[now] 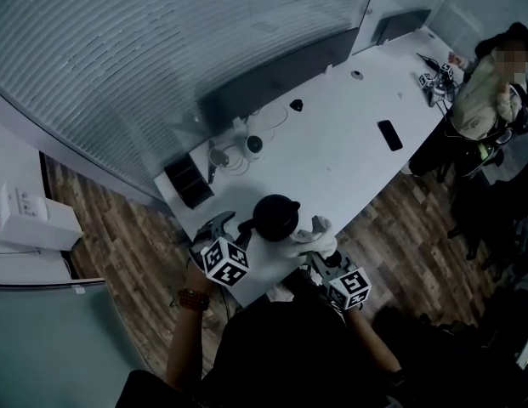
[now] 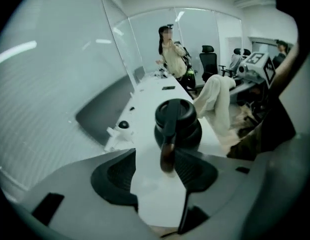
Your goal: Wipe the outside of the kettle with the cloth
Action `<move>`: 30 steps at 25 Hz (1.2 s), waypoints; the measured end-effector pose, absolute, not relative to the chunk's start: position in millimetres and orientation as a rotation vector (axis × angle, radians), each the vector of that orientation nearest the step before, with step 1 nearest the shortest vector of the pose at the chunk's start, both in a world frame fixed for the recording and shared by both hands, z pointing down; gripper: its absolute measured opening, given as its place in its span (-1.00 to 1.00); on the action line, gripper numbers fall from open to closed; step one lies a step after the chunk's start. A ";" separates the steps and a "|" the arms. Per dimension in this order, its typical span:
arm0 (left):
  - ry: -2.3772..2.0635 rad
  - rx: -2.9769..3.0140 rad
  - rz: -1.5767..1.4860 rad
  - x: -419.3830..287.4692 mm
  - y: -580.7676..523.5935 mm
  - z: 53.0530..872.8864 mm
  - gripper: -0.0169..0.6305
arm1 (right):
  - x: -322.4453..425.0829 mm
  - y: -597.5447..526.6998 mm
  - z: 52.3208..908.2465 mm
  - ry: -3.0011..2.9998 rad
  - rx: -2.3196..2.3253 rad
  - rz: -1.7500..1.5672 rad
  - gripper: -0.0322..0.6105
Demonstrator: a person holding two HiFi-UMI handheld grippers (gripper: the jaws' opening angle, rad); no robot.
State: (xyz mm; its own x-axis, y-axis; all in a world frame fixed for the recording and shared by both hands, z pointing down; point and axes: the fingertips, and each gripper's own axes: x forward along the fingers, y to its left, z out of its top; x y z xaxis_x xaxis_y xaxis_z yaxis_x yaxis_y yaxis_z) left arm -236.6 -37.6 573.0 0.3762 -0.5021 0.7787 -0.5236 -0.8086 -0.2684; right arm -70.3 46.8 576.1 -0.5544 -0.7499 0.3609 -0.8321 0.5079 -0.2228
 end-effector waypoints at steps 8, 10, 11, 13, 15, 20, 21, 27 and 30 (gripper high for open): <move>-1.306 2.892 0.523 -282.2 -14.6 482.4 -0.41 | -89.3 42.7 512.2 -2.582 1.428 0.250 -0.70; -1.260 2.910 0.297 -277.1 -5.7 463.5 -0.93 | -103.2 43.7 500.1 -2.586 1.429 0.200 -0.70; -1.181 2.923 0.243 -269.1 2.5 457.5 -0.93 | -108.3 45.4 493.4 -2.590 1.438 0.185 -0.70; -0.967 2.967 0.189 -246.4 23.6 450.6 -0.94 | -113.6 51.4 484.1 -2.587 1.453 0.171 -0.70; -0.822 3.010 0.160 -226.2 40.3 447.0 -0.93 | -116.8 58.4 483.5 -2.566 1.427 0.144 -0.70; -0.686 3.061 0.170 -195.5 68.8 445.8 -0.93 | -116.7 77.4 479.8 -2.584 1.381 0.099 -0.70; -0.682 3.058 0.156 -189.5 71.3 444.2 -0.94 | -113.2 80.2 477.0 -2.591 1.371 0.091 -0.70; -0.674 3.045 0.137 -129.7 80.5 443.3 -0.94 | -66.9 112.4 459.7 -2.590 1.303 0.006 -0.70; -0.660 3.035 0.119 -83.7 85.6 441.9 -0.94 | -30.8 120.1 434.7 -2.717 1.476 0.001 -0.70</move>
